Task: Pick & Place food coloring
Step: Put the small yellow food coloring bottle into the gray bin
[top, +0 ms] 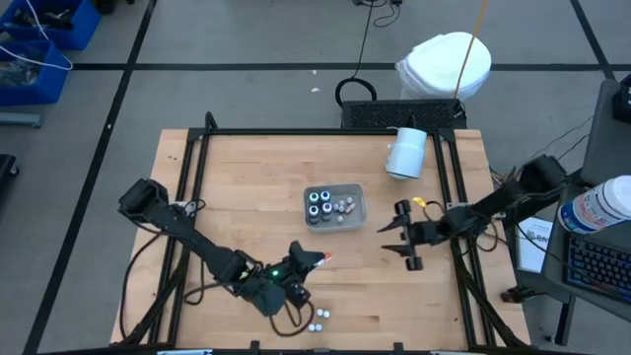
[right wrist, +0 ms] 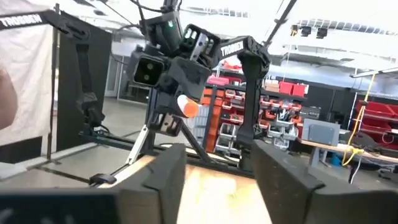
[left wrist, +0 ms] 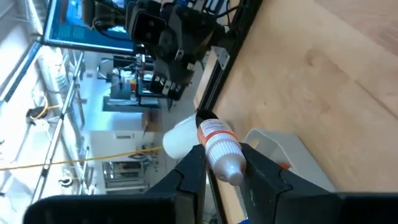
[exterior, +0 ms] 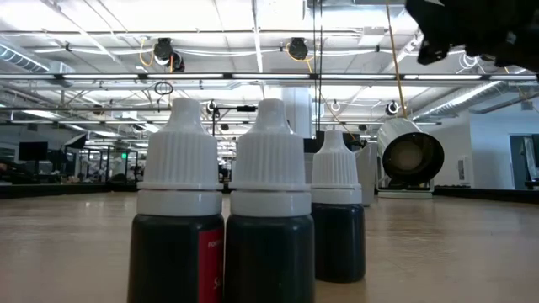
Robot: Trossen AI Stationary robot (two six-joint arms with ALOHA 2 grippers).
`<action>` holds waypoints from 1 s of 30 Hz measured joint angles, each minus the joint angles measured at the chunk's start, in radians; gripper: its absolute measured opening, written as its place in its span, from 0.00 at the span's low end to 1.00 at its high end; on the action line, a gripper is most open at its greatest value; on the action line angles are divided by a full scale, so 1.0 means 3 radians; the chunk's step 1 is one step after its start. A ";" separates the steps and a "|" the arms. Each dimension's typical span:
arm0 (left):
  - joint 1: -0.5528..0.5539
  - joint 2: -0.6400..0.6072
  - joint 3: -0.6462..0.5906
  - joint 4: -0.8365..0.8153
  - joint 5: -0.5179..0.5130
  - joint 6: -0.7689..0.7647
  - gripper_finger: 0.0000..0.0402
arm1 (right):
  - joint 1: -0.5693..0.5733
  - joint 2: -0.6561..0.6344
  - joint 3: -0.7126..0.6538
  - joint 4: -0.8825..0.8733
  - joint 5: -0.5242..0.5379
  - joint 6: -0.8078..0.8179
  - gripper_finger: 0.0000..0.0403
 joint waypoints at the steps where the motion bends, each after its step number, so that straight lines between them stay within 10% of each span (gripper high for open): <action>1: 0.0040 0.0000 0.0000 0.0016 0.0035 -0.0013 0.20 | 0.0001 -0.0087 -0.0071 0.0006 0.0000 0.0021 0.37; 10: 0.0491 0.0000 0.0756 -0.0701 0.0588 -0.0469 0.20 | 0.0002 -0.0464 -0.0284 -0.0039 -0.0006 -0.0014 0.02; 16: 0.0836 -0.0004 0.1447 -0.1381 0.1448 -0.1098 0.20 | 0.0002 -0.0471 -0.0288 -0.0096 -0.0103 -0.0042 0.03; 30: 0.1481 0.0021 0.2120 -0.2357 0.2028 -0.2220 0.20 | 0.0002 -0.0470 -0.0293 -0.0126 -0.0447 -0.0190 0.00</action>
